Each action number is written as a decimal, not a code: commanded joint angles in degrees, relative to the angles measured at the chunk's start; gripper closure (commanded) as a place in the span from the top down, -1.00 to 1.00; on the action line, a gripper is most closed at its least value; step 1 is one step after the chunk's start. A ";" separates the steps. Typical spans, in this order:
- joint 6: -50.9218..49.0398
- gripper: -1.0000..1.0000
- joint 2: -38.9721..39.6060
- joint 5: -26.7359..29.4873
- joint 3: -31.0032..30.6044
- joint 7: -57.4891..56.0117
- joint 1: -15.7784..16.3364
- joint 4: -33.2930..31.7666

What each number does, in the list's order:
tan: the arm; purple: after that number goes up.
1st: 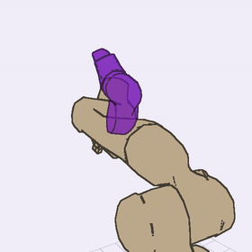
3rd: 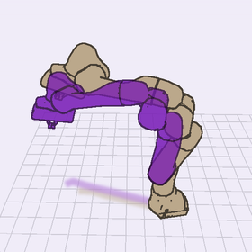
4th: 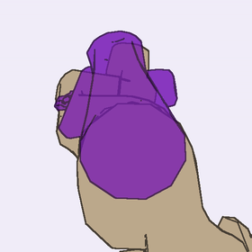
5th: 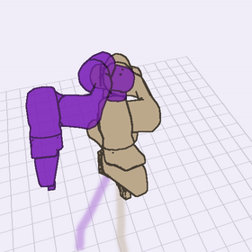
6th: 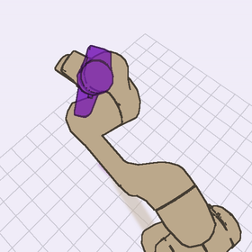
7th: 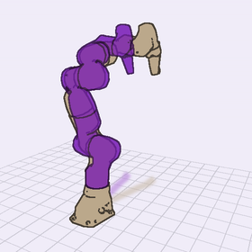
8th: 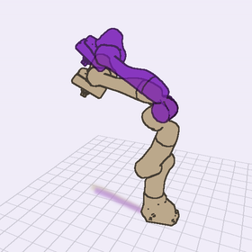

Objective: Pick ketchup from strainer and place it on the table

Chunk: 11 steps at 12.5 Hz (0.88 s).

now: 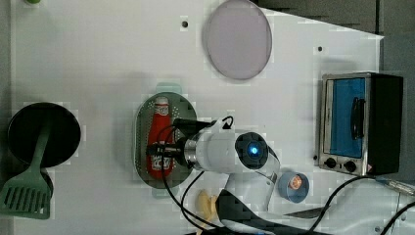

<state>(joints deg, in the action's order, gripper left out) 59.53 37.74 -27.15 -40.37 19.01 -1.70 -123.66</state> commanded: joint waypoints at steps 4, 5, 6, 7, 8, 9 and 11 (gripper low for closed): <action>-2.92 0.19 -6.31 0.05 -4.96 3.03 -0.70 0.37; -4.74 0.19 -8.75 1.02 -6.58 3.03 -1.64 0.80; -7.22 0.19 -11.34 3.16 -8.26 3.03 -2.68 1.49; -10.42 0.19 -13.81 6.56 -9.85 3.02 -3.65 2.43; -13.72 0.19 -16.00 10.52 -11.01 2.85 -4.48 3.77; -17.37 0.19 -17.76 14.62 -11.61 2.25 -5.15 5.59; -25.68 0.19 -19.79 20.33 -11.46 -1.91 -6.38 10.36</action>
<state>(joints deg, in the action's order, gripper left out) 34.19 17.65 -7.76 -51.53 19.08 -4.83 -115.60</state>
